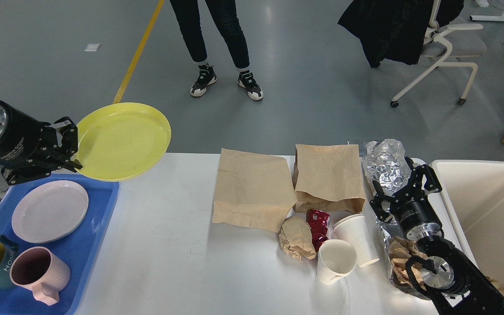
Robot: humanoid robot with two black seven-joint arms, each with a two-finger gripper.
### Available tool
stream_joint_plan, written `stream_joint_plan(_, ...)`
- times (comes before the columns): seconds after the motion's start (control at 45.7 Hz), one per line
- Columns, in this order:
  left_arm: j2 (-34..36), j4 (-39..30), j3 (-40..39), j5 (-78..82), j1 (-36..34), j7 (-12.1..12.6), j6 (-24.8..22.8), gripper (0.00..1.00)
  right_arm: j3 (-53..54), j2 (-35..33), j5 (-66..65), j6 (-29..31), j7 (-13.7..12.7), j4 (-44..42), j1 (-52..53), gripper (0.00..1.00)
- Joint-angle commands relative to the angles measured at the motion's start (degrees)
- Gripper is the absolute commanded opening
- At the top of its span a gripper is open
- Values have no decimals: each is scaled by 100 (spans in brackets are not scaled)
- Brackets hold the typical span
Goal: Tidy desktop
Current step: 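Lift the yellow plate and lay it on the white plate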
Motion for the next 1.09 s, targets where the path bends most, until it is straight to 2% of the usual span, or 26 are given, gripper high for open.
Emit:
stream_joint_plan(0.0, 551, 1005, -32, 197, 1016, 4, -73, 0, 0, 0, -1, -3, 6, 0, 0, 100)
stream_joint_plan(0.131, 1008, 2253, -312, 391, 1913, 74, -407, 0, 0, 0, -1, -2, 6, 0, 0, 100)
stream_joint_plan(0.263, 1308, 3685, -1190, 575, 3292, 179, -609, 0, 0, 0, -1, -2, -3, 0, 0, 100)
stream_joint_plan(0.285, 1308, 4235, -1636, 663, 3869, 284, -662, 0, 0, 0, -1, 6, 6, 0, 0, 100)
stream_joint_plan(0.394, 1299, 5513, -2965, 769, 5305, 741, -899, 0, 0, 0, -1, -3, 6, 0, 0, 100)
stream_joint_plan(0.46, 1247, 6164, -3704, 909, 5947, 979, -1005, 0, 0, 0, -1, 6, 6, 0, 0, 100)
stream_joint_plan(0.526, 1080, 6613, -4205, 1216, 6352, 1058, -1005, 0, 0, 0, -1, 6, 6, 0, 0, 100)
stream_joint_plan(0.701, 500, 7282, -4664, 1920, 6880, 944, -707, 0, 0, 0, -1, 6, -3, 0, 0, 100)
stream_joint_plan(0.854, 201, 7291, -4769, 2113, 7153, 839, -206, 0, 0, 0, -1, -3, -3, 0, 0, 100)
stream_joint_plan(1.073, 34, 7273, -4787, 2333, 7258, 812, 32, 0, 0, 0, -1, 6, 6, 0, 0, 100)
